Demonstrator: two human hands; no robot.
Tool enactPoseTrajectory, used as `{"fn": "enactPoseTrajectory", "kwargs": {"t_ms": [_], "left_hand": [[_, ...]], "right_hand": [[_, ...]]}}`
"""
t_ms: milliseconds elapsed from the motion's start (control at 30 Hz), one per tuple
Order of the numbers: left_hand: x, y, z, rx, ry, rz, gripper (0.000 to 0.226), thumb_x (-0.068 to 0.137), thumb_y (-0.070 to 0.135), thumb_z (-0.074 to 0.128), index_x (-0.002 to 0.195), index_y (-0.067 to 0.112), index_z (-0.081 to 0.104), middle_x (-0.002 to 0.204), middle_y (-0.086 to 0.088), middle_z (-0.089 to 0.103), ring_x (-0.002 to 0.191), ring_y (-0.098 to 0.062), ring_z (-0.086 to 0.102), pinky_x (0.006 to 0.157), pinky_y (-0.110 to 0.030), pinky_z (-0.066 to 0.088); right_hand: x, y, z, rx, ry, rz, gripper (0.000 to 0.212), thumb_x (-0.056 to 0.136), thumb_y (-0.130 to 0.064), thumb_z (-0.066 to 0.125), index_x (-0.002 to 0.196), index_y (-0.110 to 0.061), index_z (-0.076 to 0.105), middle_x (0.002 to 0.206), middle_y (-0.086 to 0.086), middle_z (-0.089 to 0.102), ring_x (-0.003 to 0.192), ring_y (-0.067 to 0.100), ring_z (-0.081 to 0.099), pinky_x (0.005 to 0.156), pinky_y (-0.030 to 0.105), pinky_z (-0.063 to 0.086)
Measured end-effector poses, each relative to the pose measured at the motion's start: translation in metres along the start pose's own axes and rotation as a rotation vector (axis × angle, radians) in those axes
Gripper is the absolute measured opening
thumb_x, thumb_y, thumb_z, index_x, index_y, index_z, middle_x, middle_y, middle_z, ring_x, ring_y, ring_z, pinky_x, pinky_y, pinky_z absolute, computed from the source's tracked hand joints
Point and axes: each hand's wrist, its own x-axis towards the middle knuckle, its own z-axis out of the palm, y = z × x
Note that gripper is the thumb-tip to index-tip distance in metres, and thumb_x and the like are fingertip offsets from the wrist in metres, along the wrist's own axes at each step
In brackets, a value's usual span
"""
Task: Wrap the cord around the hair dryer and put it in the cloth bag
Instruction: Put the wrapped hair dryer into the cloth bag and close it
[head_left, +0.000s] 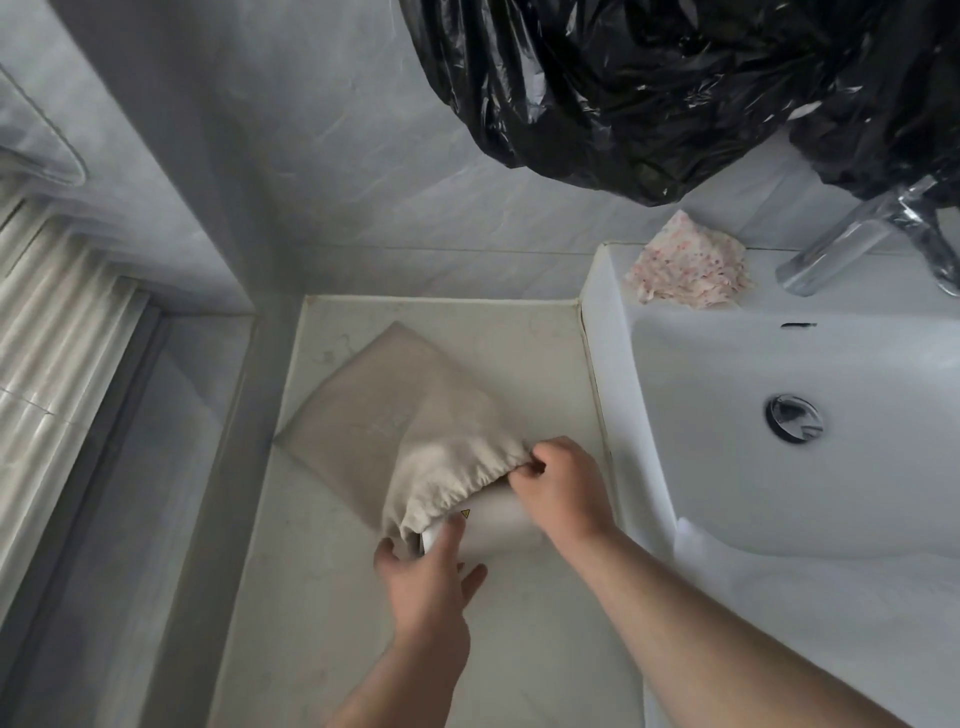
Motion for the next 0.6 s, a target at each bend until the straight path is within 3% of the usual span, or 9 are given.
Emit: {"fn": "enactPoseTrajectory", "kwargs": {"t_ms": [67, 167, 300, 433, 533, 600], "left_hand": [[0.001, 0.006, 0.008, -0.066, 0.033, -0.036, 0.086, 0.076, 0.014, 0.080, 0.145, 0.034, 0.033, 0.134, -0.007, 0.054, 0.112, -0.035, 0.063, 0.079, -0.047, 0.061], [0.005, 0.010, 0.015, -0.006, -0.004, -0.018, 0.050, 0.077, 0.015, 0.077, 0.121, 0.026, 0.056, 0.127, -0.007, 0.062, 0.111, -0.031, 0.065, 0.072, -0.040, 0.061], [0.008, 0.021, 0.014, 0.018, 0.005, -0.006, 0.027, 0.079, 0.017, 0.074, 0.103, 0.020, 0.061, 0.114, -0.013, 0.066, 0.104, -0.032, 0.067, 0.077, -0.040, 0.059], [0.010, 0.035, 0.013, -0.003, -0.011, -0.014, 0.027, 0.083, 0.022, 0.072, 0.106, 0.016, 0.059, 0.107, -0.012, 0.064, 0.091, -0.032, 0.067, 0.082, -0.044, 0.058], [0.012, 0.039, 0.010, -0.043, 0.002, -0.038, 0.032, 0.085, 0.028, 0.071, 0.110, 0.012, 0.059, 0.110, -0.012, 0.064, 0.087, -0.029, 0.066, 0.077, -0.040, 0.058], [0.013, 0.042, 0.010, -0.080, 0.012, -0.067, 0.026, 0.087, 0.030, 0.069, 0.105, 0.014, 0.059, 0.111, -0.013, 0.064, 0.088, -0.028, 0.066, 0.069, -0.037, 0.058]], "right_hand": [[0.001, 0.004, 0.000, 0.029, 0.007, 0.012, 0.033, 0.067, -0.013, 0.060, 0.053, -0.009, 0.030, 0.056, 0.002, 0.034, 0.057, 0.026, 0.034, 0.053, 0.033, 0.019], [0.003, 0.006, 0.004, 0.134, 0.025, 0.127, 0.026, 0.067, -0.014, 0.059, 0.059, 0.001, 0.041, 0.053, 0.008, 0.036, 0.055, 0.020, 0.030, 0.049, 0.034, 0.024], [0.006, 0.004, 0.004, 0.301, 0.046, 0.255, 0.021, 0.066, -0.012, 0.058, 0.057, 0.001, 0.043, 0.052, 0.001, 0.033, 0.055, 0.014, 0.028, 0.044, 0.025, 0.022], [0.005, -0.003, -0.003, 0.287, 0.103, 0.141, 0.035, 0.065, -0.002, 0.059, 0.056, -0.017, 0.028, 0.053, -0.005, 0.026, 0.053, 0.012, 0.021, 0.044, 0.024, 0.020], [0.004, -0.008, -0.009, 0.248, 0.004, 0.048, 0.020, 0.070, -0.003, 0.054, 0.071, -0.019, 0.043, 0.059, -0.006, 0.044, 0.054, 0.014, 0.038, 0.051, 0.025, 0.032], [0.001, -0.009, -0.012, 0.211, -0.094, -0.034, 0.023, 0.074, -0.002, 0.049, 0.087, -0.020, 0.052, 0.075, -0.004, 0.056, 0.067, 0.016, 0.051, 0.058, 0.017, 0.037]]}}
